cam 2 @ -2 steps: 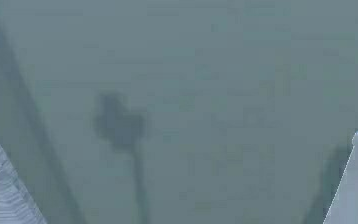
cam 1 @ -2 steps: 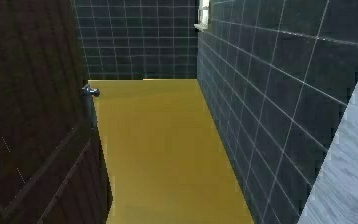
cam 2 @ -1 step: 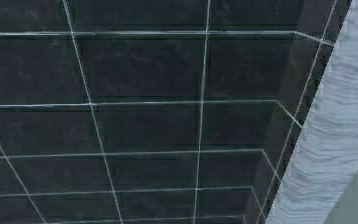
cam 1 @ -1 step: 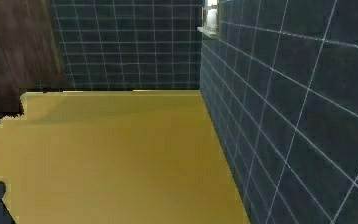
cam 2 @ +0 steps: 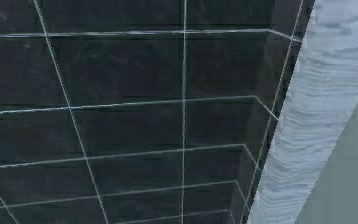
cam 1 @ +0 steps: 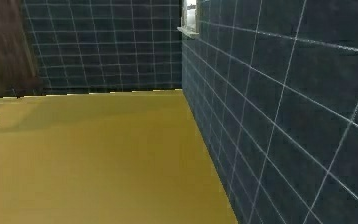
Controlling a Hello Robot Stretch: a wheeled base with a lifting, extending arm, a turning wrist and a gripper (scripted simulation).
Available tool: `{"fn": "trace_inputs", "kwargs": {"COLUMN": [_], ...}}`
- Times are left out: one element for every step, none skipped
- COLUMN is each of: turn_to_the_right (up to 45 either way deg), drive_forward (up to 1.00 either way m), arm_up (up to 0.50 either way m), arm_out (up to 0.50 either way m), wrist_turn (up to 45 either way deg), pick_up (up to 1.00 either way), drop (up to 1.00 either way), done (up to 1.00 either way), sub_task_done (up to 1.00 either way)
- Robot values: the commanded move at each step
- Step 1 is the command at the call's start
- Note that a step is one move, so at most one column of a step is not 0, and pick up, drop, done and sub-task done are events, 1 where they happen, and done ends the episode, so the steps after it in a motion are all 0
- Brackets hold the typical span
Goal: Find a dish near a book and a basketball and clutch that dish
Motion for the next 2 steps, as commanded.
{"fn": "trace_inputs", "kwargs": {"turn_to_the_right": [0.0, -45.0], "drive_forward": [0.80, 0.00], "arm_up": [0.00, 0.00], "arm_out": [0.00, 0.00], "wrist_turn": [0.0, 0.0], "pick_up": [0.00, 0.00], "drop": [0.00, 0.00], "done": [0.00, 0.00], "sub_task_done": [0.00, 0.00]}}
